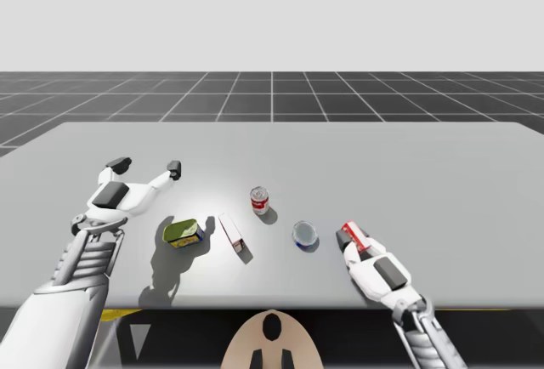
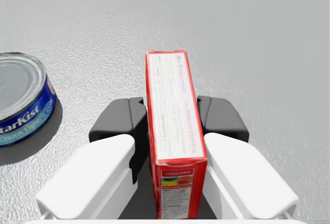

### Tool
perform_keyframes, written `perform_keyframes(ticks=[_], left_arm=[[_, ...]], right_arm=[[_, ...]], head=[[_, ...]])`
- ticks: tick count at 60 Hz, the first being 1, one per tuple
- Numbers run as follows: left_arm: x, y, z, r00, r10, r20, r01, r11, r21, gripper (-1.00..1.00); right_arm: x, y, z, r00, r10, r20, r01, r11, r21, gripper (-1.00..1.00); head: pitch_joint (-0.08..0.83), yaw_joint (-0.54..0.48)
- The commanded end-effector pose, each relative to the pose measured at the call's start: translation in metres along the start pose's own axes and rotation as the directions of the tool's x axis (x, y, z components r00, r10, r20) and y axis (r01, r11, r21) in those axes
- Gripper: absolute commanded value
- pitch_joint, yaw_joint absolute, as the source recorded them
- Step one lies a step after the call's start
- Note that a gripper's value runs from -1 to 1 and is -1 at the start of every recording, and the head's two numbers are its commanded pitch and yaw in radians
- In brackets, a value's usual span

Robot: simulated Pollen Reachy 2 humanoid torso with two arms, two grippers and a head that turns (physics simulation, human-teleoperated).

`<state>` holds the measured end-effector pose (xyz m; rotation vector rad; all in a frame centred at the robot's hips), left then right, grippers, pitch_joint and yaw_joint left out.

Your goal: Lift the gelatin box off the table.

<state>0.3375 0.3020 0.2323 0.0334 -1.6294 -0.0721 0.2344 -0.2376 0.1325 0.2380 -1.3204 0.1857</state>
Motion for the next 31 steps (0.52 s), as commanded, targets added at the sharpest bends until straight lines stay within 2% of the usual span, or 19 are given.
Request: perform_keyframes(ticks=[1, 8, 13, 16, 24, 25, 27, 28, 30, 31], left_arm=[[0.001, 0.001, 0.000, 1.000, 0.003, -0.001, -0.003, 1.000, 0.002, -1.00], [0.001, 0.001, 0.000, 1.000, 0.005, 0.000, -0.005, 1.000, 0.004, -1.00], [0.002, 0.002, 0.000, 1.000, 0.008, 0.004, -0.008, 1.000, 0.005, -1.00], [0.003, 0.003, 0.000, 1.000, 0.009, 0.005, -0.009, 1.000, 0.006, -1.00], [0.004, 0.004, 0.001, 1.000, 0.012, 0.009, -0.012, 1.000, 0.008, -1.00], [0.004, 0.004, 0.001, 1.000, 0.012, 0.009, -0.012, 1.000, 0.009, -1.00], [0.004, 0.004, 0.001, 1.000, 0.012, 0.009, -0.012, 1.000, 0.009, -1.00], [0.005, 0.004, 0.001, 1.000, 0.012, 0.010, -0.012, 1.000, 0.009, -1.00], [0.005, 0.005, 0.001, 1.000, 0.012, 0.010, -0.012, 1.000, 0.009, -1.00], [0.005, 0.005, 0.001, 1.000, 0.012, 0.011, -0.012, 1.000, 0.009, -1.00]], right_arm=[[0.020, 0.005, 0.004, 0.999, 0.006, 0.036, -0.007, 1.000, 0.011, 0.98], [0.055, 0.007, 0.013, 0.994, 0.047, 0.099, -0.048, 0.999, 0.010, 0.97], [0.088, 0.011, 0.020, 0.983, 0.077, 0.168, -0.079, 0.997, 0.008, 0.95], [0.099, 0.012, 0.023, 0.977, 0.090, 0.192, -0.092, 0.996, 0.003, 0.96], [0.143, 0.015, 0.038, 0.946, 0.146, 0.291, -0.146, 0.989, -0.022, 0.96], [0.155, 0.016, 0.042, 0.934, 0.161, 0.318, -0.160, 0.987, -0.030, 0.96], [0.163, 0.017, 0.045, 0.927, 0.170, 0.333, -0.168, 0.985, -0.036, 0.96], [0.174, 0.018, 0.049, 0.915, 0.187, 0.357, -0.182, 0.982, -0.048, 0.94], [0.181, 0.019, 0.053, 0.906, 0.197, 0.374, -0.189, 0.980, -0.058, 0.95], [0.189, 0.019, 0.056, 0.898, 0.198, 0.394, -0.188, 0.980, -0.064, 0.97]], head=[[0.309, -0.34], [0.307, -0.34], [0.306, -0.35], [0.307, -0.35], [0.304, -0.34], [0.301, -0.34], [0.300, -0.34], [0.297, -0.35], [0.296, -0.35], [0.295, -0.35]])
